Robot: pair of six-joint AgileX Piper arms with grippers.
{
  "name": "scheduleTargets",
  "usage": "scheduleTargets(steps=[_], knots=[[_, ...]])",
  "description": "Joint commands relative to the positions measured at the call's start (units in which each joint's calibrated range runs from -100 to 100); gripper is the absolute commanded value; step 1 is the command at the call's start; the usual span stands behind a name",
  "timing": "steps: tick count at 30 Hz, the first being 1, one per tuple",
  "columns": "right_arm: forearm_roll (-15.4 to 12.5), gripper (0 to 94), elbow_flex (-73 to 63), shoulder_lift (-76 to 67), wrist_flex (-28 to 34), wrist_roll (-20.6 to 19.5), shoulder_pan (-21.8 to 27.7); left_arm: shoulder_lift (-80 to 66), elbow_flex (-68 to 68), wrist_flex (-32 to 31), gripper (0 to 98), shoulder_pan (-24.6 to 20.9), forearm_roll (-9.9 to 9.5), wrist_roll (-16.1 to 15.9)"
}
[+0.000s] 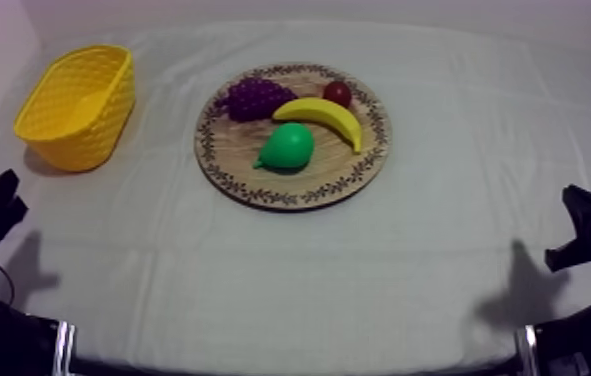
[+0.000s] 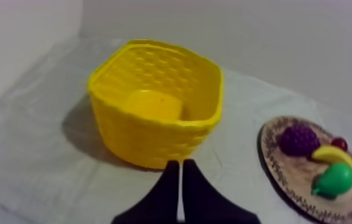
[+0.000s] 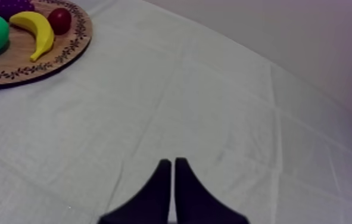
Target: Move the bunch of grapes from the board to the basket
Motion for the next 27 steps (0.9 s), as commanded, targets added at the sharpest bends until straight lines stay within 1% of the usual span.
scheduleTargets(steps=[1,3,4,9,12,14,22,27], knots=[[0.0,0.3,0.0,0.0,0.0,0.0,0.0,2.2,-0.2,-1.2,0.1,6.4,-1.28,-4.6],[0.0,0.3,0.0,0.0,0.0,0.0,0.0,6.1,-1.5,-3.2,0.0,7.2,-2.09,-4.3],[0.0,0.3,0.0,0.0,0.0,0.0,0.0,8.6,-3.0,-3.7,0.0,7.7,-2.03,-4.7],[0.0,0.3,0.0,0.0,0.0,0.0,0.0,22.2,-14.2,-2.6,0.0,10.0,0.57,-9.3],[0.0,0.3,0.0,0.0,0.0,0.0,-0.1,29.1,-20.2,-0.9,0.0,10.2,2.43,-12.6],[0.0,0.3,0.0,0.0,0.0,0.0,-0.1,33.7,-23.8,0.4,0.0,10.1,3.02,-14.3],[0.0,0.3,0.0,0.0,0.0,0.0,-0.1,53.5,-40.6,6.9,0.0,11.2,3.31,-19.8],[0.0,0.3,0.0,0.0,0.0,0.0,-0.1,65.6,-53.3,13.3,0.0,13.9,3.13,-24.1]])
